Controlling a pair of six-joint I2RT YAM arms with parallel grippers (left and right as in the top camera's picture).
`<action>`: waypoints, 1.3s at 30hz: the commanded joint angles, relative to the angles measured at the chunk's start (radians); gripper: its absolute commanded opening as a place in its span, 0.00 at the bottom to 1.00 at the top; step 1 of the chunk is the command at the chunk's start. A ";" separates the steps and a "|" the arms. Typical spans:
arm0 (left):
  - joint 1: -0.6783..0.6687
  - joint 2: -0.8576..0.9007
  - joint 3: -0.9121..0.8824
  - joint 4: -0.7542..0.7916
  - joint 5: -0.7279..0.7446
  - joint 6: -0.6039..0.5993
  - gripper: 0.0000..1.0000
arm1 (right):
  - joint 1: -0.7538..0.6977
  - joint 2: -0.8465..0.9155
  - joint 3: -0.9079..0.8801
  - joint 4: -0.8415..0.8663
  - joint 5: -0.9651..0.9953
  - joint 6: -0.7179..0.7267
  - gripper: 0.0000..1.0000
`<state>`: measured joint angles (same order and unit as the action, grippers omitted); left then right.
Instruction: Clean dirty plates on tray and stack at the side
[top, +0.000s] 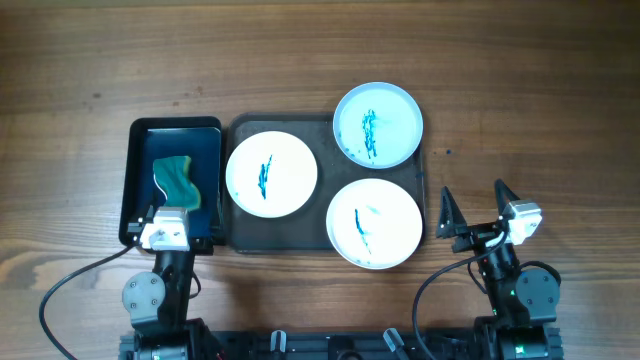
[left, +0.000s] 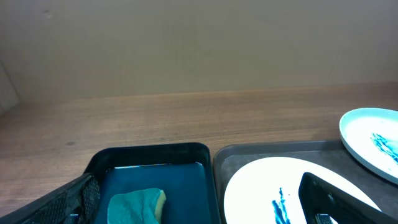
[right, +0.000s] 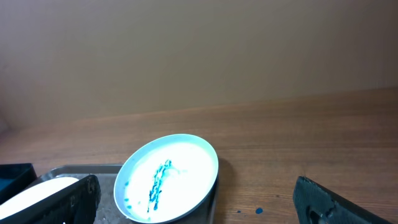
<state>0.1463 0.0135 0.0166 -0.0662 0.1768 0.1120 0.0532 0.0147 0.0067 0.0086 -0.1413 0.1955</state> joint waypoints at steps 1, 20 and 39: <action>0.006 -0.009 -0.011 0.005 -0.013 0.015 1.00 | -0.005 -0.007 -0.002 0.003 -0.006 -0.011 1.00; 0.006 -0.008 -0.011 0.005 -0.013 0.015 1.00 | -0.005 -0.007 -0.002 0.003 -0.006 -0.011 1.00; 0.007 0.002 -0.011 0.006 -0.012 -0.035 1.00 | -0.005 -0.007 -0.002 0.003 -0.006 -0.011 1.00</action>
<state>0.1463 0.0139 0.0166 -0.0662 0.1772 0.1108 0.0532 0.0147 0.0067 0.0086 -0.1413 0.1955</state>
